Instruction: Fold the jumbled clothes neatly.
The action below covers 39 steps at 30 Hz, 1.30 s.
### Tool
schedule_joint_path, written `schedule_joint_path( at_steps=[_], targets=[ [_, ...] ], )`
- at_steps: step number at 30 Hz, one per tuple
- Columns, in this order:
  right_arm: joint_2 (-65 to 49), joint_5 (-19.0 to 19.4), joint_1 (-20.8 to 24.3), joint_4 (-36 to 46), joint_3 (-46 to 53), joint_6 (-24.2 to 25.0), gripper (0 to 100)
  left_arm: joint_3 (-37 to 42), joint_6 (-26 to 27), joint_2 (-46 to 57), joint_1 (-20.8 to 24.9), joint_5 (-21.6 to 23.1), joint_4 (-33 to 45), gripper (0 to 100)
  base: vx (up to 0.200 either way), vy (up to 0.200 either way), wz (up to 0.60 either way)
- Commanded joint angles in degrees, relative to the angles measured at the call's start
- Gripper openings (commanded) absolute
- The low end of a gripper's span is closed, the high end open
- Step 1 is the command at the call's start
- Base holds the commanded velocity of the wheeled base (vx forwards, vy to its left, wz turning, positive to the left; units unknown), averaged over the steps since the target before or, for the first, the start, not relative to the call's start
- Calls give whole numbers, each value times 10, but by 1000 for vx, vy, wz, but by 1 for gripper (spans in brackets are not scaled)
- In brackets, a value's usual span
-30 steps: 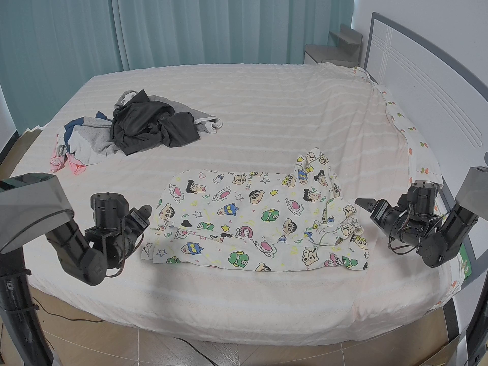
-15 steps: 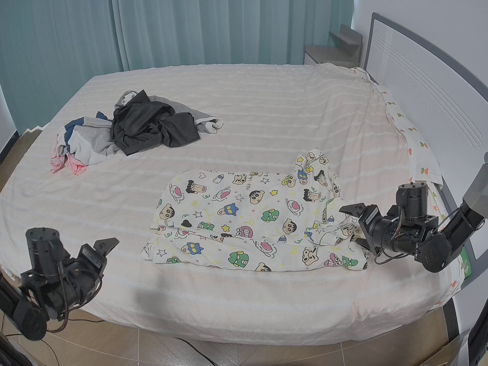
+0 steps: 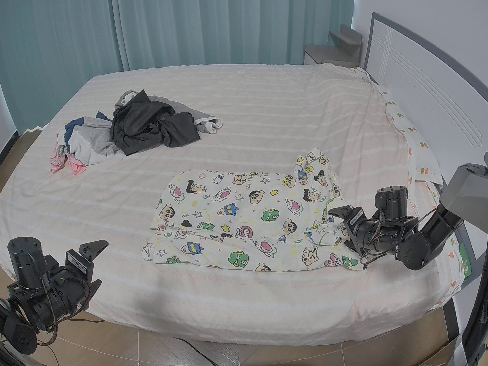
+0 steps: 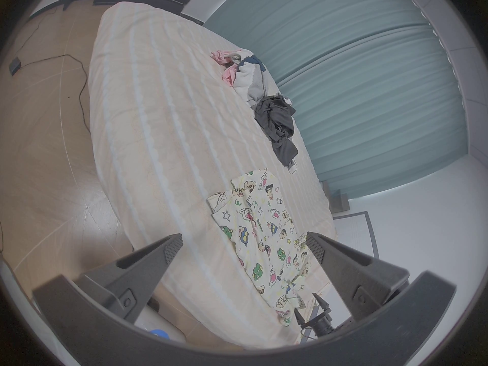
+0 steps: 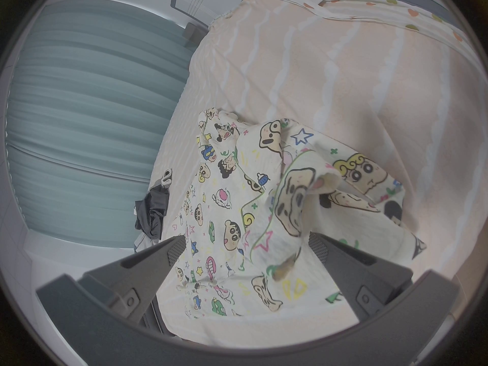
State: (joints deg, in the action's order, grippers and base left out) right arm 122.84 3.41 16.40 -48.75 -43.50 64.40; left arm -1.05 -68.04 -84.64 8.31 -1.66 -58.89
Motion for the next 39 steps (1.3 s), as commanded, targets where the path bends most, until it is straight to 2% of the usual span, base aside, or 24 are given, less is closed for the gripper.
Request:
schedule_joint_path(
  at_steps=[1, 8, 9, 22, 26, 28, 39],
  targets=[
    [28, -9, 2, 0, -22, -2, 100, 10, -15, -1, -1, 0, 1, 100, 0, 0, 0],
    [38, -16, 2, 1, -39, -10, 100, 10, -25, 0, -4, -5, 1, 100, 0, 0, 0],
    [42, -18, 2, 1, -40, -14, 0, 10, -25, 0, -5, -5, 1, 100, 0, 0, 0],
    [34, -28, 4, 1, -32, -43, 0, 10, -26, 0, -13, -5, 2, 100, 0, 0, 0],
    [17, -53, 11, 7, -34, -56, 0, 10, -26, -1, -13, -5, 2, 100, 0, 0, 0],
    [12, -63, 14, 30, -42, -65, 0, 10, -26, -1, -12, -4, 2, 100, 0, 0, 0],
    [-51, -66, 44, 127, -85, -65, 0, 10, -27, -2, -13, -4, 2, 100, 0, 0, 0]
  ],
)
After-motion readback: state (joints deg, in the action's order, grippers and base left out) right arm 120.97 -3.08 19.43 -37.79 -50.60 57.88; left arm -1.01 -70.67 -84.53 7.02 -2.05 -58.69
